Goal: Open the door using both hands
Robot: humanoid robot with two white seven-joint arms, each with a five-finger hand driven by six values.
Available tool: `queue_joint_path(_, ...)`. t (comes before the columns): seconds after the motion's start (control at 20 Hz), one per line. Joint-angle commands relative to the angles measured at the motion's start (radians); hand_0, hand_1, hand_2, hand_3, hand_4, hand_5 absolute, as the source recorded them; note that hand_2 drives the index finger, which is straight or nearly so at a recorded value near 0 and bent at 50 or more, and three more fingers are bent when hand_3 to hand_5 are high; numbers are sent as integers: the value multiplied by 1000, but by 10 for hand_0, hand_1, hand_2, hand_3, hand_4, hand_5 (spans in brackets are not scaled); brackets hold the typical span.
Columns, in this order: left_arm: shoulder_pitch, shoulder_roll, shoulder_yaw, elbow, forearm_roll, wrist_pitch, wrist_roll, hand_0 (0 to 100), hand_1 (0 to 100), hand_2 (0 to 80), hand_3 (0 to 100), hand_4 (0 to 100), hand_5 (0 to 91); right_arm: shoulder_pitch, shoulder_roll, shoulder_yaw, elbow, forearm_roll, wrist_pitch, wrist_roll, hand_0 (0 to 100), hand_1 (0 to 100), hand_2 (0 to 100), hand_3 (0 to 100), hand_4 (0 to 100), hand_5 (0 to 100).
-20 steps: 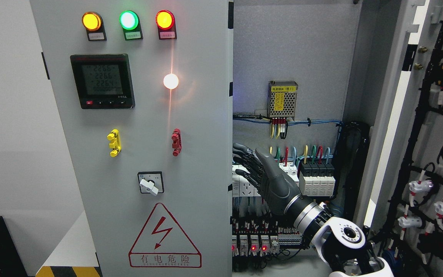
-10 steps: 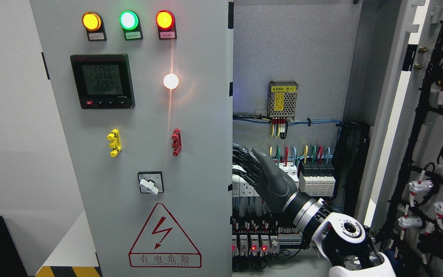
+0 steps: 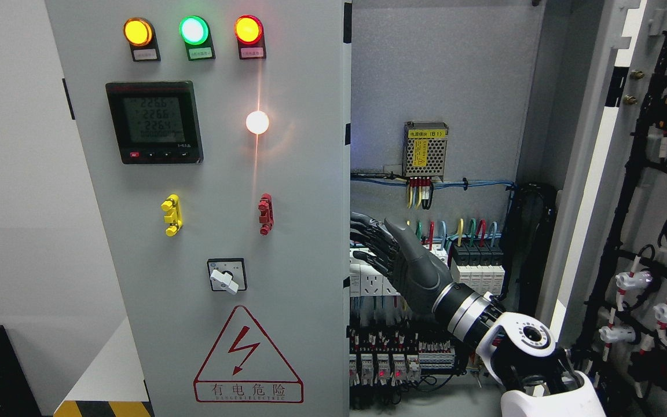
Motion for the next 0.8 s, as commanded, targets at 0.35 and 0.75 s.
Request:
queue_joint_path(0.35, -28, 0, -25, 0, 0, 1, 0, 0, 0, 0, 0, 0, 0, -17, -27, -4, 43, -56, 8, 25, 191, 0, 0, 0, 0, 0)
queue_joint_path(0.75, -28, 0, -25, 0, 0, 1, 0, 0, 0, 0, 0, 0, 0, -20, -26, 6, 40, -56, 11, 28, 191, 0, 0, 0, 0, 0)
